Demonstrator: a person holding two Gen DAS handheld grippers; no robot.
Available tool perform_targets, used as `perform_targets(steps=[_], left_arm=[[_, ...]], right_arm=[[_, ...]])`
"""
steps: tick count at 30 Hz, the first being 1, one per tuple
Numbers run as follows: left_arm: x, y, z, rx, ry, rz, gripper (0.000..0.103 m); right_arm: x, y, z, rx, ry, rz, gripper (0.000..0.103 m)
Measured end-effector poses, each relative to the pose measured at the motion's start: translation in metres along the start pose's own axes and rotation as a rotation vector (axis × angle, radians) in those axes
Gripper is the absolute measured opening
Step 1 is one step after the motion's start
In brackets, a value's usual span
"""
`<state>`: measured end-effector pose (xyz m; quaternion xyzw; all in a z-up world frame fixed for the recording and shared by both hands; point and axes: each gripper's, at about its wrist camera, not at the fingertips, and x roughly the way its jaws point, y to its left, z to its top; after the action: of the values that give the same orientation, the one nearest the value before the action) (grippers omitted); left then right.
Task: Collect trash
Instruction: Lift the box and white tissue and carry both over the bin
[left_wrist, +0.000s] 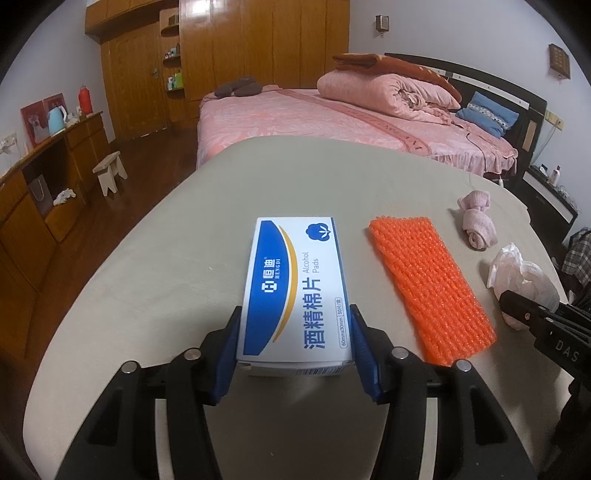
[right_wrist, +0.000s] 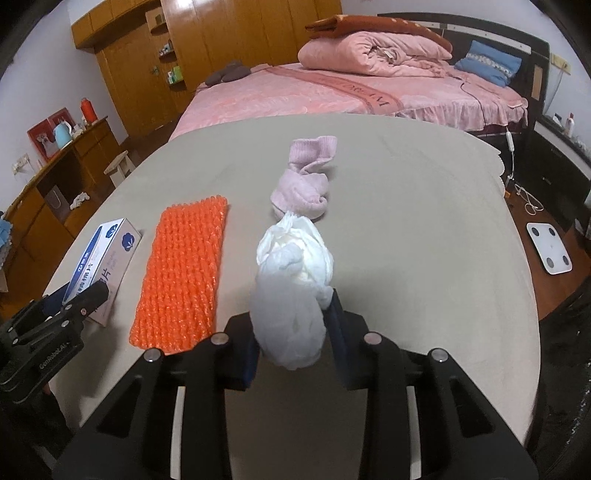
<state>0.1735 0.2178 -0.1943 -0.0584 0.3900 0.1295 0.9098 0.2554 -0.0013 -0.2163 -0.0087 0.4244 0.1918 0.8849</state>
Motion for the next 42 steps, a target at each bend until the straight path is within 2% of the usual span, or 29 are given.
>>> perform_targets(steps=[8,14,19,28,42], left_arm=[[-0.017,-0.007,0.003,0.008,-0.047,-0.018,0.054],[-0.048,-0.02,0.011,0.009,-0.106,-0.039,0.054],[-0.067,-0.039,0.015,0.037,-0.116,-0.039,0.054],[-0.11,-0.077,0.019,0.074,-0.157,-0.113,0.054],[-0.182,-0.145,0.01,0.176,-0.214,-0.27,0.054]], right_arm=[[-0.014,0.0,0.004,-0.008,-0.029,0.003,0.032],[-0.045,-0.006,0.009,-0.002,-0.086,0.013,0.032],[-0.07,-0.013,0.01,0.006,-0.122,0.021,0.032],[-0.129,-0.033,0.003,0.019,-0.205,0.033,0.032],[-0.218,-0.078,-0.04,0.047,-0.261,-0.025,0.032]])
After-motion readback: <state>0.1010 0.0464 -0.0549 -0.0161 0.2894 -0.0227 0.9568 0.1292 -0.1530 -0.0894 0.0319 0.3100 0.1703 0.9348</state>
